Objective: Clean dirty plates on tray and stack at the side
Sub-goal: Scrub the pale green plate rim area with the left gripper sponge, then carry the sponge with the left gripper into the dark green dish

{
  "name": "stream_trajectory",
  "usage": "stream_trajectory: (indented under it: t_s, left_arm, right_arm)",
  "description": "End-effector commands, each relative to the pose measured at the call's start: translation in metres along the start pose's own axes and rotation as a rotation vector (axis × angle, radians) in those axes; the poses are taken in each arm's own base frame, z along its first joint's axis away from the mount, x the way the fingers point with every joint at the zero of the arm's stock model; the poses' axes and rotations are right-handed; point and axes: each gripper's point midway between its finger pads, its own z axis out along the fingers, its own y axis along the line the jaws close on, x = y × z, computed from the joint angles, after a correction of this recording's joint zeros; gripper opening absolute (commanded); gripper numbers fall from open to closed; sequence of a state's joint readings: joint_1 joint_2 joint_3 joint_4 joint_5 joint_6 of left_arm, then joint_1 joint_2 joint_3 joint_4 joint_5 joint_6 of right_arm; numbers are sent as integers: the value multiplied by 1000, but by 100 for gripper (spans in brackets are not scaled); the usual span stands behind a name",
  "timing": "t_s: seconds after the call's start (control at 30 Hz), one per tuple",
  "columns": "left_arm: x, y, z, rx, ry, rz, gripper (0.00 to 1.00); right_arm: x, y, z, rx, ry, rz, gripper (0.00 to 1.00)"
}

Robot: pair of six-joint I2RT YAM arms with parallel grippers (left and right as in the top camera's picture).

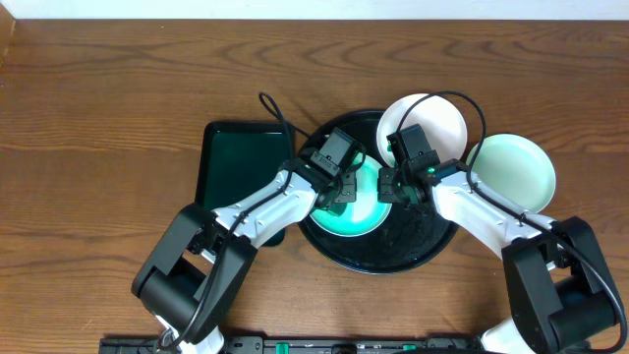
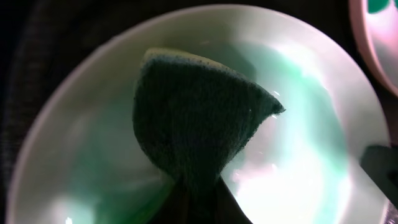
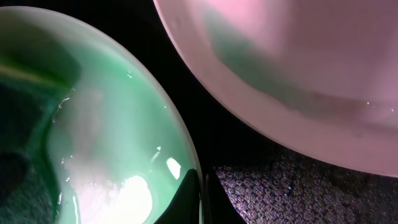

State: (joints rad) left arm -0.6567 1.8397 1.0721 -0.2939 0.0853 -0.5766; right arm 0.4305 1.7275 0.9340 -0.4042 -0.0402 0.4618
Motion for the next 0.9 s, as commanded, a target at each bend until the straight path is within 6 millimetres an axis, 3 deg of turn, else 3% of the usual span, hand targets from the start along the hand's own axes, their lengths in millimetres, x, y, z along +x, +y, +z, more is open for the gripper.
stream_trajectory:
  t_s: [0.0,0.17,0.27,0.43,0.57,0.63,0.87]
  left_arm:
    - [32,-30,4,132,142,8,8]
    - [6,-38,-27,189,60,-3,7]
    - [-13,-39,-56,225,-10,-18,7]
    - [-40,-21,-108,249,-117,-54,7]
    - [-54,10,-142,217,-183,-77,8]
    - [-59,36,-151,155,-207,-129,8]
    - [-55,107,-159,1,-173,-199,7]
  right_arm:
    - [0,8,3,-23,8,-16,1]
    - [0,8,3,-23,9,-16,1]
    - [0,8,3,-23,9,-16,1]
    - [0,8,3,-23,8,-16,1]
    - [0,8,3,-23,8,-16,1]
    - [0,8,3,-23,8,-16,1]
    - [0,8,3,-23,9,-16,1]
